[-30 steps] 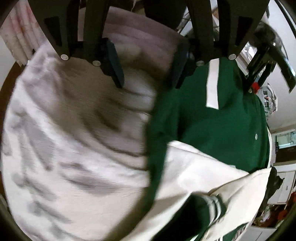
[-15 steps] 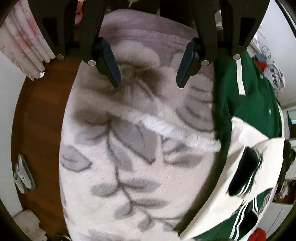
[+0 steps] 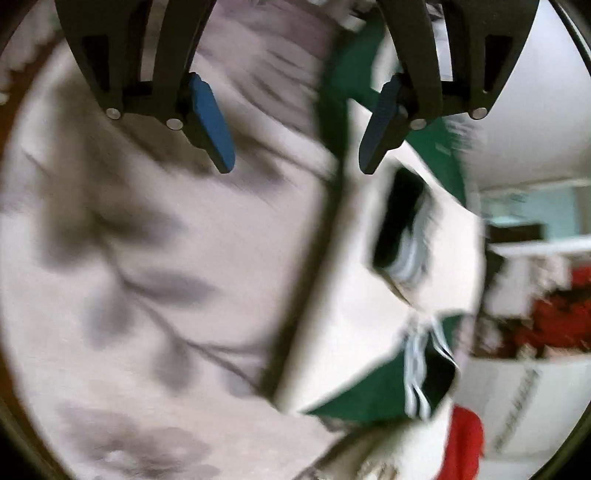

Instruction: Fold large clothes

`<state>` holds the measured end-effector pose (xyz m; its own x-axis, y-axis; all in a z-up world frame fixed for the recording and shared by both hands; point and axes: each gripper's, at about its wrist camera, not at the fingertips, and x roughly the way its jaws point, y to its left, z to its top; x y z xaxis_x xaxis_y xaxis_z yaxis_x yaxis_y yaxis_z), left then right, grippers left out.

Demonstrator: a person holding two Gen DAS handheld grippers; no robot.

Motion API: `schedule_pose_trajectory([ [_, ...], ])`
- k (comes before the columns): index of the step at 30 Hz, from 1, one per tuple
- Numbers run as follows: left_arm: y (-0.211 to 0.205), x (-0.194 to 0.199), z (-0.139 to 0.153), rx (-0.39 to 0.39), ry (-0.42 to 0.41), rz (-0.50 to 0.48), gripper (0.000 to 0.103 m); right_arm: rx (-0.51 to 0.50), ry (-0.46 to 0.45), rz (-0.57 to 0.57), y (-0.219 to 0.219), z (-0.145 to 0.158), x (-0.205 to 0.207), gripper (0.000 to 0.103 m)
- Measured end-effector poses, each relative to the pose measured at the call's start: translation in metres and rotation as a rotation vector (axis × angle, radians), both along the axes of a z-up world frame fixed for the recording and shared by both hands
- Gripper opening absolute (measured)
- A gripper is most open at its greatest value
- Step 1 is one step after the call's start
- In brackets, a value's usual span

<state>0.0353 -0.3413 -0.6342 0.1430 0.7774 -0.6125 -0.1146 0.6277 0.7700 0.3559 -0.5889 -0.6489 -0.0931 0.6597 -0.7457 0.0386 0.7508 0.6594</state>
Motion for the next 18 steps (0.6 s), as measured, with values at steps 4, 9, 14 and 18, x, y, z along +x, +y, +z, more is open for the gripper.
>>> schedule_pose_trajectory([
  [4,0.001,0.002,0.003,-0.011,-0.021,-0.003,0.041,0.172,0.06,-0.093,0.014,-0.032,0.044,0.075],
  [9,0.01,0.003,0.011,-0.075,-0.038,0.009,0.032,0.251,0.144,-0.153,0.054,-0.064,0.062,0.063],
  [14,0.009,0.003,0.02,-0.092,-0.049,0.0,0.029,0.191,0.102,-0.144,0.083,-0.046,0.07,0.012],
  [18,0.016,0.004,0.037,-0.129,-0.071,0.023,0.027,0.144,0.071,-0.13,0.087,-0.014,0.078,0.01],
])
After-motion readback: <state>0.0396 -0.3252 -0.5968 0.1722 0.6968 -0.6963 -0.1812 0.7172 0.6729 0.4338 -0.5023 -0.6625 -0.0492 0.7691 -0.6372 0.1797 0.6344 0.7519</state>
